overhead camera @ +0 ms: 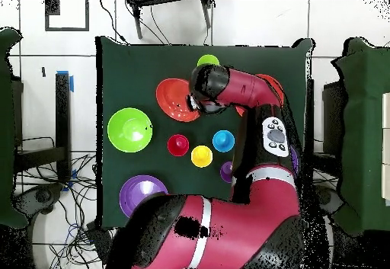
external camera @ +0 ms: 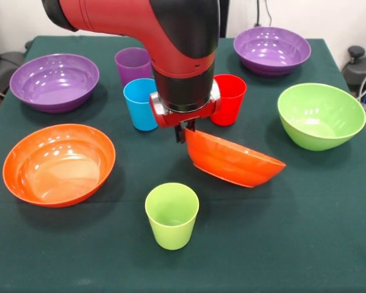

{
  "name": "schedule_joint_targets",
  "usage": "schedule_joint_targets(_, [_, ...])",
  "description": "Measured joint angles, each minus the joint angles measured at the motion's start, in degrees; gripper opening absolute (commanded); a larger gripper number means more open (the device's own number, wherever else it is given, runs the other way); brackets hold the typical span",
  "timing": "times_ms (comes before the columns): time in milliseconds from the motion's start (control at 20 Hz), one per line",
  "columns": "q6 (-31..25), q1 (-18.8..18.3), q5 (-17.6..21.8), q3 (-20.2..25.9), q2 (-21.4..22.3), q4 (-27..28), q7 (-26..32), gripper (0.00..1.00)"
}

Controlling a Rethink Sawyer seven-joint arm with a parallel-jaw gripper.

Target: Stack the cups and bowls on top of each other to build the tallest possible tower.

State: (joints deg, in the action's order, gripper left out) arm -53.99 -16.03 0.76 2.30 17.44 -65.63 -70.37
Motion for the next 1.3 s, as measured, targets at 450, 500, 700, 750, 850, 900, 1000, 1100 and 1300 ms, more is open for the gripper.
schedule_joint_targets(450, [-3.9,0.0,0.0,-1.1,-1.0,0.1,0.0,0.0])
schedule_joint_targets(500, [-4.0,0.0,0.0,-1.1,-1.0,0.1,0.0,0.0])
schedule_joint_targets(700, [-4.2,0.0,0.0,-1.1,-1.2,0.1,0.0,0.0])
schedule_joint_targets(750, [-4.2,0.0,0.0,-1.1,-1.3,0.1,0.0,0.0])
schedule_joint_targets(850, [-4.4,0.0,0.0,-1.1,-1.3,0.1,0.0,0.0])
schedule_joint_targets(900, [-4.5,0.0,-0.1,-1.1,-1.4,0.1,0.0,0.0])
schedule_joint_targets(1000, [-4.8,0.0,-0.1,-1.1,-1.4,0.1,0.0,0.0])
schedule_joint_targets(1100, [-5.3,0.0,-0.1,-1.1,-1.5,0.2,0.0,0.0])
schedule_joint_targets(1300, [-6.5,0.0,-0.1,-1.1,-1.6,0.2,0.0,0.0])
